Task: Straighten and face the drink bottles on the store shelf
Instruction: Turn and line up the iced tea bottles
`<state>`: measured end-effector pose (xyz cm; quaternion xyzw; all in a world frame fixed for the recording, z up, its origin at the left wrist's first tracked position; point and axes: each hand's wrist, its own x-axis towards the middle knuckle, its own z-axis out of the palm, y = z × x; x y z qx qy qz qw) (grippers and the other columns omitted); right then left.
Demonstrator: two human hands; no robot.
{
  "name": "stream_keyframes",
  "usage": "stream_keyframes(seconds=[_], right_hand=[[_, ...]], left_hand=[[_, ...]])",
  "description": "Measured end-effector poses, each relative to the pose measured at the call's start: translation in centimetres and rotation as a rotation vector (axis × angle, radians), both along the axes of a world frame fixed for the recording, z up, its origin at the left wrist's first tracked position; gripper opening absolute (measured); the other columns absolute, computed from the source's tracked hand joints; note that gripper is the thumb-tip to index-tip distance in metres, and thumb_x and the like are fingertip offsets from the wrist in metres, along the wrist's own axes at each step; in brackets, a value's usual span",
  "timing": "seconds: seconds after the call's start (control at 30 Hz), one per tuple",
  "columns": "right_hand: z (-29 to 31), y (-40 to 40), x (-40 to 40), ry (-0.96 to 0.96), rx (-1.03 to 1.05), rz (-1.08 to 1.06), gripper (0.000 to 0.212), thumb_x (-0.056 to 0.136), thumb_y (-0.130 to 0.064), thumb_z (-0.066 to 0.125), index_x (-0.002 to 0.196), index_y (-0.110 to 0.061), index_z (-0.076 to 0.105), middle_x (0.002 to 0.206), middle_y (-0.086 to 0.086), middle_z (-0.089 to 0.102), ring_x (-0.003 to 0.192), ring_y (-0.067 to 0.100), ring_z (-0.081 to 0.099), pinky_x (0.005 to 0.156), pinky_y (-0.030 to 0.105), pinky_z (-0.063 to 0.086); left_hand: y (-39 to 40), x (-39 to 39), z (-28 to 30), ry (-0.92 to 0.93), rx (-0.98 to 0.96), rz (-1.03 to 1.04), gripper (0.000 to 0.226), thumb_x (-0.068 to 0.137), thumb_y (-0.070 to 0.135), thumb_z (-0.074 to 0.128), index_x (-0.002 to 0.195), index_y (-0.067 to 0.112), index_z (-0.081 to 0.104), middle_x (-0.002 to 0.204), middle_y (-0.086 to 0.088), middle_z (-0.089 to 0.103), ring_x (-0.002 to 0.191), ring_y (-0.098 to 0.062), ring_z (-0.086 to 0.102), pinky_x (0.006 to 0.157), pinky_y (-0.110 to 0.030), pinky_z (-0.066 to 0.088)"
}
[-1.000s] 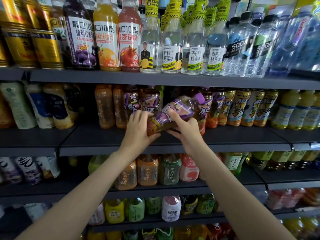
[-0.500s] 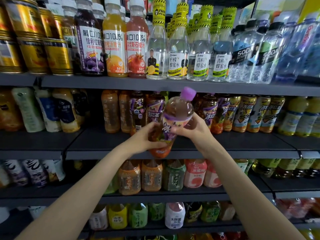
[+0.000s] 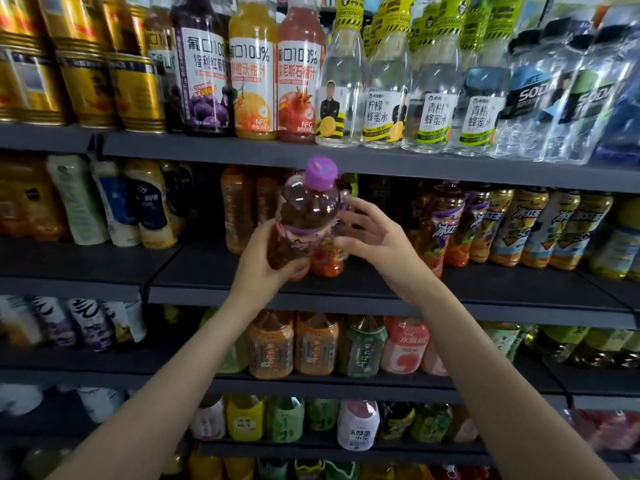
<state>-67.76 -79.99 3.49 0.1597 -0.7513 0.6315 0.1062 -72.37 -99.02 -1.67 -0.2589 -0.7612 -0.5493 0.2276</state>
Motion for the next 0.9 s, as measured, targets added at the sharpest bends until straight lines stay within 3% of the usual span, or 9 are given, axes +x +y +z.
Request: stream_keyframes(seconds=[0.2,0.33,0.43,0.57,0.67,0.73,0.8,0.9], right_hand=[[-4.6,2.7,-3.7,-0.264,-0.221,-0.364,0.032,0.086,0.0,0.063,0.117,0.002,0.055,0.108,0.021,0.064,0.098,0.028,0.065,0.083,0.032,0.054],[-6.5,3.5,-5.6,-0.307,-0.173,-0.433,0.026,0.086,-0.001,0.064,0.111,-0.002,0.057,0.102,0.018,0.065,0.095,0.027,0.065,0.088,0.038,0.054],[-7.2,4.3,-6.9,-0.329,-0.113,-0.503,0.025,0.084,-0.003,0.066,0.108,-0.003,0.058,0.094,0.011,0.066,0.094,0.027,0.065,0.093,0.044,0.052],[-6.7,4.7,-8.4,-0.199,0.096,-0.625,0.038,0.083,-0.017,0.073,0.116,-0.003,0.058,0.104,0.003,0.062,0.1,0.016,0.059,0.086,0.026,0.047],[-7.2,4.6,-10.6,-0.107,0.149,-0.721,0.049,0.082,-0.022,0.073,0.124,-0.003,0.054,0.119,0.008,0.06,0.113,0.019,0.055,0.089,0.023,0.043],[-8.0,4.6,-12.6,-0.069,0.149,-0.786,0.055,0.082,-0.023,0.074,0.127,-0.002,0.051,0.124,0.013,0.058,0.117,0.024,0.054,0.092,0.026,0.043],[-8.7,5.1,-15.0,-0.056,0.129,-0.841,0.06,0.082,-0.024,0.073,0.131,-0.001,0.046,0.128,0.016,0.055,0.12,0.028,0.051,0.096,0.03,0.041],[-9.0,6.3,-18.4,-0.081,0.095,-0.903,0.069,0.083,-0.025,0.072,0.139,-0.002,0.037,0.136,0.017,0.048,0.128,0.031,0.045,0.106,0.035,0.036]], left_hand=[[-2.7,-2.2,-1.9,-0.189,0.045,0.23,0.071,0.079,0.028,0.072,0.138,0.014,0.036,0.136,-0.005,0.048,0.125,-0.017,0.045,0.103,-0.03,0.036],[-2.5,-3.9,-2.5,-0.223,0.061,0.228,0.073,0.079,0.022,0.073,0.14,0.016,0.033,0.137,-0.003,0.048,0.124,-0.013,0.043,0.099,-0.022,0.032],[-2.1,-5.9,-3.0,-0.297,0.037,0.267,0.076,0.079,0.027,0.073,0.141,0.016,0.032,0.139,-0.005,0.046,0.128,-0.021,0.043,0.104,-0.031,0.034],[-0.9,-8.5,-2.5,-0.363,-0.017,0.415,0.068,0.08,0.026,0.072,0.136,0.012,0.037,0.138,-0.012,0.045,0.128,-0.03,0.043,0.104,-0.042,0.035],[-0.1,-9.0,-2.2,-0.381,0.008,0.51,0.069,0.08,0.023,0.072,0.137,0.01,0.034,0.139,-0.017,0.037,0.129,-0.034,0.038,0.105,-0.045,0.034],[0.3,-8.5,-2.1,-0.265,0.064,0.609,0.073,0.078,0.022,0.073,0.137,0.009,0.033,0.139,-0.02,0.031,0.129,-0.036,0.034,0.106,-0.049,0.032],[1.0,-7.8,-1.8,0.06,0.128,0.663,0.065,0.079,0.021,0.07,0.133,0.004,0.037,0.136,-0.023,0.033,0.125,-0.033,0.035,0.105,-0.045,0.033],[3.3,-7.8,-1.4,0.455,-0.027,0.564,0.055,0.086,0.03,0.058,0.131,0.005,0.04,0.136,-0.021,0.038,0.125,-0.028,0.034,0.105,-0.039,0.028]])
